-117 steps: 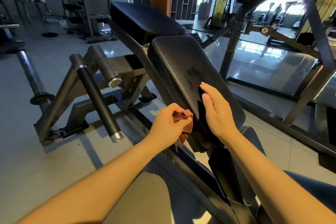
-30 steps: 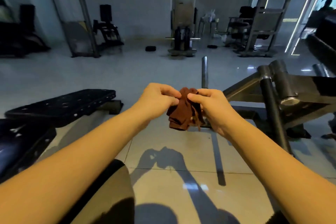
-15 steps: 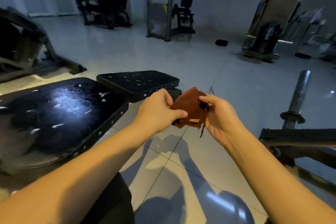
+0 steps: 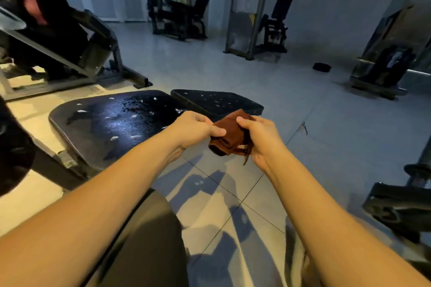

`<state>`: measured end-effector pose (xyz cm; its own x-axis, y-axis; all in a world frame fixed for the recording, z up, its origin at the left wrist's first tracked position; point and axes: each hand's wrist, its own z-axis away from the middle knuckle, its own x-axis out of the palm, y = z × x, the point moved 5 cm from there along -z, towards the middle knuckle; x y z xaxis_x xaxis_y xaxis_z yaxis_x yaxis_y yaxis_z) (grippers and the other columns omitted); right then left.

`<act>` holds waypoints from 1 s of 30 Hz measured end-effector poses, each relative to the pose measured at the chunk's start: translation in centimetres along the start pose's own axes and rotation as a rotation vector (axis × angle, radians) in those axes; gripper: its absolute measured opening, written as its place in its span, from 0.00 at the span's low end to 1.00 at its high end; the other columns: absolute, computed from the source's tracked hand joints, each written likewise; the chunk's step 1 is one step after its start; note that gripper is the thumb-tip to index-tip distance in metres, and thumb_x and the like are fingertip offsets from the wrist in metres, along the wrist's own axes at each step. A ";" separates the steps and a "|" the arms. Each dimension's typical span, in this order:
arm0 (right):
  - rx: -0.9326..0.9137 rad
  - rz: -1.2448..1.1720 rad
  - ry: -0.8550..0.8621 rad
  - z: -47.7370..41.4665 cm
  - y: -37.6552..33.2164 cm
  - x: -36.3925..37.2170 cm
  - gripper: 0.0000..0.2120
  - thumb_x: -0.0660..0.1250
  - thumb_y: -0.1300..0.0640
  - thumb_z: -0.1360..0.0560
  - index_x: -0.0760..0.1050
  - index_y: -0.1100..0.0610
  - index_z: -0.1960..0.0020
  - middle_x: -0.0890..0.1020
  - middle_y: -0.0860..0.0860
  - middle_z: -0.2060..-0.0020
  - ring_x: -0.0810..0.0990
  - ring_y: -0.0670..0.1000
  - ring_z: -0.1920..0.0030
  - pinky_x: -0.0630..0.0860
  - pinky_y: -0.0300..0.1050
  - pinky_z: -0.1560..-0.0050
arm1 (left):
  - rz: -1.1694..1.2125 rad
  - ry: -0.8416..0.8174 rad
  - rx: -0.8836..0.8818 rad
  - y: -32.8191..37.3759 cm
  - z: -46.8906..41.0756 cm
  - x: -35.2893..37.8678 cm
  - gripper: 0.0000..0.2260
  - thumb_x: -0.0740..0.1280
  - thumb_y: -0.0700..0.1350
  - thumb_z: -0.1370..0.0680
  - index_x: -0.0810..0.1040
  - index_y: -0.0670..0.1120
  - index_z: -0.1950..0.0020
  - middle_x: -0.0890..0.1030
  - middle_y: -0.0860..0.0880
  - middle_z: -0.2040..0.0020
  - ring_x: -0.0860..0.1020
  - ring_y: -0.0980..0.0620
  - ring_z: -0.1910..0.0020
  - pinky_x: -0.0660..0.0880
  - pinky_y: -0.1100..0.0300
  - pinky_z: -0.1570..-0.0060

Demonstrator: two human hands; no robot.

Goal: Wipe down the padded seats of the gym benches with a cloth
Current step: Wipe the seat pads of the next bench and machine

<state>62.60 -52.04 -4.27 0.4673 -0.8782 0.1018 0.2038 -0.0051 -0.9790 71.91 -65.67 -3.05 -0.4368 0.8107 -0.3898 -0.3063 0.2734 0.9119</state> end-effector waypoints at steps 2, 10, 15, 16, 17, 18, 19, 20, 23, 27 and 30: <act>-0.008 0.036 -0.037 -0.5 1.8 0.6 0.08 0.71 0.57 0.21 0.77 0.53 0.42 0.84 0.55 0.49 0.85 0.55 0.51 0.85 0.57 0.53 | -0.049 -0.015 -0.032 -0.9 -0.4 -0.4 0.10 0.78 0.47 0.28 0.82 0.51 0.67 0.83 0.51 0.61 0.78 0.52 0.53 0.71 0.55 0.52; 0.220 -0.148 -0.010 -9.1 9.7 2.2 0.11 0.69 0.60 0.20 0.76 0.58 0.38 0.84 0.59 0.47 0.84 0.60 0.48 0.82 0.57 0.50 | -0.015 0.116 -0.098 -3.3 -2.4 -5.0 0.07 0.75 0.50 0.24 0.82 0.49 0.57 0.82 0.48 0.59 0.80 0.52 0.57 0.74 0.55 0.53; 0.360 -0.093 -0.034 -12.9 14.2 3.9 0.05 0.69 0.62 0.21 0.76 0.55 0.47 0.83 0.58 0.51 0.82 0.59 0.52 0.81 0.58 0.53 | -0.321 0.317 -0.091 -5.4 -4.5 -7.3 0.10 0.76 0.51 0.25 0.83 0.45 0.57 0.84 0.45 0.60 0.79 0.52 0.62 0.75 0.54 0.57; 0.365 -0.083 -0.036 -13.6 14.8 4.2 0.04 0.69 0.62 0.22 0.76 0.55 0.48 0.83 0.57 0.52 0.83 0.59 0.53 0.82 0.58 0.53 | -0.385 0.354 -0.071 -5.6 -4.8 -7.7 0.09 0.75 0.51 0.25 0.83 0.46 0.57 0.83 0.46 0.61 0.78 0.52 0.63 0.74 0.55 0.58; 0.367 -0.073 -0.042 -14.1 15.2 4.6 0.05 0.70 0.60 0.22 0.77 0.57 0.47 0.84 0.58 0.53 0.83 0.59 0.54 0.82 0.60 0.50 | -0.437 0.381 -0.056 -5.7 -4.9 -7.9 0.08 0.75 0.51 0.25 0.83 0.47 0.57 0.83 0.47 0.61 0.77 0.52 0.63 0.73 0.56 0.58; 0.362 -0.063 -0.054 -14.6 15.3 4.9 0.08 0.71 0.58 0.23 0.78 0.58 0.45 0.85 0.58 0.53 0.84 0.59 0.54 0.83 0.62 0.49 | -0.484 0.394 -0.046 -5.8 -5.1 -7.8 0.07 0.75 0.51 0.24 0.83 0.48 0.56 0.83 0.48 0.60 0.78 0.51 0.62 0.73 0.56 0.58; 0.357 -0.057 -0.060 -15.3 15.3 5.2 0.09 0.71 0.56 0.23 0.79 0.59 0.45 0.86 0.58 0.55 0.85 0.59 0.55 0.84 0.60 0.51 | -0.534 0.392 -0.039 -5.7 -5.4 -7.6 0.07 0.74 0.51 0.24 0.83 0.49 0.56 0.83 0.49 0.60 0.79 0.51 0.61 0.74 0.57 0.58; 0.343 -0.048 -0.057 -15.7 15.0 5.4 0.07 0.71 0.56 0.22 0.80 0.58 0.48 0.85 0.57 0.57 0.85 0.57 0.58 0.84 0.56 0.55 | -0.590 0.384 -0.030 -5.6 -5.9 -7.3 0.06 0.74 0.51 0.23 0.82 0.49 0.55 0.83 0.50 0.60 0.79 0.51 0.60 0.74 0.58 0.57; 0.299 -0.054 -0.027 -17.8 14.3 5.6 0.07 0.68 0.59 0.19 0.77 0.55 0.56 0.85 0.57 0.59 0.82 0.49 0.68 0.76 0.41 0.71 | -0.787 0.364 0.050 -5.5 -7.7 -6.1 0.08 0.73 0.53 0.23 0.83 0.50 0.49 0.81 0.52 0.53 0.79 0.51 0.53 0.77 0.53 0.49; 0.231 -0.077 0.005 -20.4 13.8 5.7 0.08 0.67 0.61 0.19 0.76 0.54 0.56 0.85 0.57 0.57 0.82 0.47 0.70 0.74 0.39 0.76 | -0.997 0.327 0.159 -6.8 -9.3 -5.0 0.15 0.72 0.55 0.23 0.83 0.51 0.39 0.78 0.49 0.45 0.75 0.47 0.43 0.74 0.49 0.42; 0.186 -0.091 0.014 -20.6 14.0 6.6 0.03 0.68 0.60 0.20 0.79 0.57 0.52 0.85 0.58 0.56 0.85 0.51 0.66 0.80 0.44 0.73 | -1.093 0.260 0.204 -8.3 -9.0 -5.4 0.19 0.70 0.59 0.23 0.82 0.52 0.36 0.78 0.51 0.45 0.75 0.48 0.45 0.74 0.47 0.44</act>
<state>50.82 -67.74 -20.99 0.4281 -0.8845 0.1852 0.4006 0.0020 -0.9163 69.16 -76.99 -9.68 -0.1900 -0.0382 -0.9810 -0.4971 0.8654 0.0626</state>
